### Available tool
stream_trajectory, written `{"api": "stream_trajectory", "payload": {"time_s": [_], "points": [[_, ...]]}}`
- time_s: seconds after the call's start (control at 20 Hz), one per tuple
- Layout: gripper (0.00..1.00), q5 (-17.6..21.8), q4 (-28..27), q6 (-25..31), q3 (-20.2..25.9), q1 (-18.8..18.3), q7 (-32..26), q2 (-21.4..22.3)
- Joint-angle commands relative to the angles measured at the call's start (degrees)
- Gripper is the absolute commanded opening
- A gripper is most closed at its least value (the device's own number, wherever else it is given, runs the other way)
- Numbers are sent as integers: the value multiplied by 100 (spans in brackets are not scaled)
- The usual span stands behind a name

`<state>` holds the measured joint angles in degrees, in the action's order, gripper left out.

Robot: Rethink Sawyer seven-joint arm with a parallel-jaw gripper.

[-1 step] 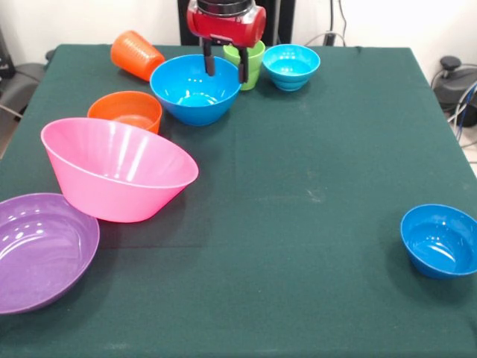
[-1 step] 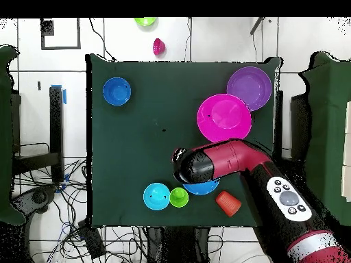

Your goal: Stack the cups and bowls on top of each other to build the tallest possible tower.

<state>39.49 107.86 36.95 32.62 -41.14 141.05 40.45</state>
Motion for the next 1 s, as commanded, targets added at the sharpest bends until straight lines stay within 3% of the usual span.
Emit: {"api": "stream_trajectory", "payload": {"time_s": [0.05,0.25,0.45,1.0], "points": [[100,785,-403,-52,326,-20,-1873,-379],[100,1130,-652,-199,671,-251,-2579,-754],[100,1259,-740,-276,925,-437,-2807,-939],[100,1038,-497,-597,938,-620,-2344,-1030]]}}
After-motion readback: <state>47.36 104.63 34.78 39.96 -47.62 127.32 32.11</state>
